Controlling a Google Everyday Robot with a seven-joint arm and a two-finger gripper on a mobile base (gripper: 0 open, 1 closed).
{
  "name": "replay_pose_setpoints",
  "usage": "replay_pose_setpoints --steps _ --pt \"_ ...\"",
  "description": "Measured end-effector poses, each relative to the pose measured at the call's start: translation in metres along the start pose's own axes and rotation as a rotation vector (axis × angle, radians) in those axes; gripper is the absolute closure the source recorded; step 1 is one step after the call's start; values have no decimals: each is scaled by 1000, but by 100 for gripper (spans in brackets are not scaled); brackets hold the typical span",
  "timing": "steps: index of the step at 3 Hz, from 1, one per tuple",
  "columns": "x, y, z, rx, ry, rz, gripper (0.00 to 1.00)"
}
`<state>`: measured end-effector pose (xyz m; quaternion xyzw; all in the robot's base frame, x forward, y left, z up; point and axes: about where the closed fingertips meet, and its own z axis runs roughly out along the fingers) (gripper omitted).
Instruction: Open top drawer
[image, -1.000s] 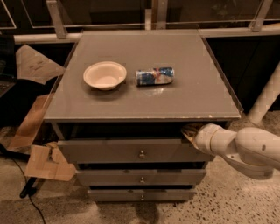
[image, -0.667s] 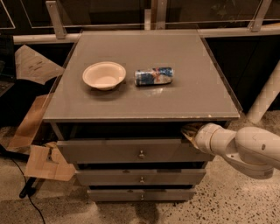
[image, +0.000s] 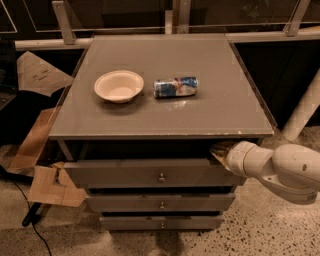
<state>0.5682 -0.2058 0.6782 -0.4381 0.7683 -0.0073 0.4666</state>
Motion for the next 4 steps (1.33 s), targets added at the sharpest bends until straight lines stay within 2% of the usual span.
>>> replay_pose_setpoints --steps 2,3,4 --pt "6 0 -6 -18 15 7 100" --pt "2 9 -10 -48 26 -9 100" --pt "11 14 -27 -103 26 9 100"
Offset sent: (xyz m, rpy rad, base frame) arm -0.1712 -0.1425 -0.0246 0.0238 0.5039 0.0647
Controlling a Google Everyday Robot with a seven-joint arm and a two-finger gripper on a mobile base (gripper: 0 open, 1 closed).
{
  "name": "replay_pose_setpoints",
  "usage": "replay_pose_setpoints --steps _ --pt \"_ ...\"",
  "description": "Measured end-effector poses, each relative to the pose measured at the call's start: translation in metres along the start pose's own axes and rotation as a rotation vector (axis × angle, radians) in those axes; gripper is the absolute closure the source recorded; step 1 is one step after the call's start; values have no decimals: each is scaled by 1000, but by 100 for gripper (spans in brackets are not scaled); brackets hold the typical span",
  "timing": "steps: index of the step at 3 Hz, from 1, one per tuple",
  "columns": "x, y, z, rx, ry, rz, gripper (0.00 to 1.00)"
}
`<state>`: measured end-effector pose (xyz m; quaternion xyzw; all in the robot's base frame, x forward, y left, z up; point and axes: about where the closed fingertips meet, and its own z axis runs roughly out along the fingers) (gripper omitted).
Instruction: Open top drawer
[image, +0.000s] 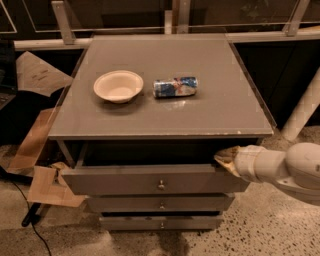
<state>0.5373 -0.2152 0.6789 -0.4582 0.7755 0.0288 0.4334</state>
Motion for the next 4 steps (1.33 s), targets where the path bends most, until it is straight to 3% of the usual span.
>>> replay_pose_setpoints --steps 1,4 --pt "4 8 -8 -44 -6 12 100" --pt "9 20 -10 -65 -16 36 100"
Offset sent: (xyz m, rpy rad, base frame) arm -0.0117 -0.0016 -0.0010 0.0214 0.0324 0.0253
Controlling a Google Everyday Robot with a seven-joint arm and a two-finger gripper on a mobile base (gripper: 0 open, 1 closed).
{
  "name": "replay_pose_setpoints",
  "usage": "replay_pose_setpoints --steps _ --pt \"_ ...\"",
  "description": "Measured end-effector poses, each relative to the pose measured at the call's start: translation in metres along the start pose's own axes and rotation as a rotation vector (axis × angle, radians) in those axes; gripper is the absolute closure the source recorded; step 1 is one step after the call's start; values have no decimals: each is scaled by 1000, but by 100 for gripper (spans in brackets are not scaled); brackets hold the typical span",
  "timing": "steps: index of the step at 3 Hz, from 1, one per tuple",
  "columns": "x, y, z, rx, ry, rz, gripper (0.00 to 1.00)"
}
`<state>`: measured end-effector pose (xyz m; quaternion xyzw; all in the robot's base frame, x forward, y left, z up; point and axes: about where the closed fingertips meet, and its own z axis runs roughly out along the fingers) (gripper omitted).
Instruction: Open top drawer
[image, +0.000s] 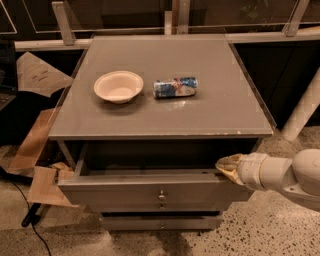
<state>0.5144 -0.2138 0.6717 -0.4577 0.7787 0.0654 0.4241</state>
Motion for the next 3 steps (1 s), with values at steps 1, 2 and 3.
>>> replay_pose_setpoints --steps 1,2,3 --pt "-1 0 -1 0 0 0 100" --pt "3 13 -5 -27 -3 10 100" --pt "1 13 -8 -27 -3 10 100"
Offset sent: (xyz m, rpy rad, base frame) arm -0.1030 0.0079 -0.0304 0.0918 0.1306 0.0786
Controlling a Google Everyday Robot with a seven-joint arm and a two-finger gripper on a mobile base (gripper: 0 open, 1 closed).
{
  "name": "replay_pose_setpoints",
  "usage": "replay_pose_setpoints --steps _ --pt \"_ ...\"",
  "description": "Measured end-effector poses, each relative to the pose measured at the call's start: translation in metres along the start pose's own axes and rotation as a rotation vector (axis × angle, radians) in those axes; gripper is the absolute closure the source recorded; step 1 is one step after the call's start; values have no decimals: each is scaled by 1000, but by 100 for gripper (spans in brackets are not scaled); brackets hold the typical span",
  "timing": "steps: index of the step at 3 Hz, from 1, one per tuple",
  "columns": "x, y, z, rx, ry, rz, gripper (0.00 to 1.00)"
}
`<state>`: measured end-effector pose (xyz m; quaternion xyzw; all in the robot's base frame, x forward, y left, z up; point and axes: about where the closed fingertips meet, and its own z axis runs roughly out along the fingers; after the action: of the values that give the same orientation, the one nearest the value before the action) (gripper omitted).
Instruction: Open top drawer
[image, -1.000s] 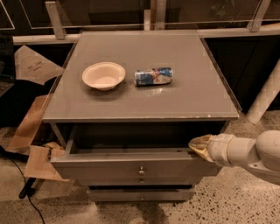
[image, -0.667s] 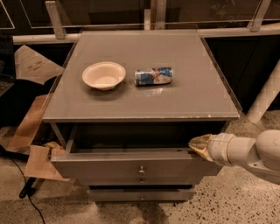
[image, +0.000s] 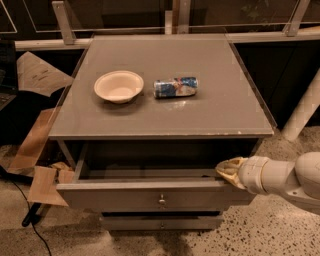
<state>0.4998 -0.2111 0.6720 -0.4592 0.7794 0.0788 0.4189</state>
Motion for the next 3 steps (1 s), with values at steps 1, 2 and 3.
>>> replay_pose_setpoints --steps 1,2,3 --pt "5 13 -4 -23 -6 13 100" --pt "4 13 -5 -24 -7 14 100" --pt "3 19 -10 -34 -30 11 100"
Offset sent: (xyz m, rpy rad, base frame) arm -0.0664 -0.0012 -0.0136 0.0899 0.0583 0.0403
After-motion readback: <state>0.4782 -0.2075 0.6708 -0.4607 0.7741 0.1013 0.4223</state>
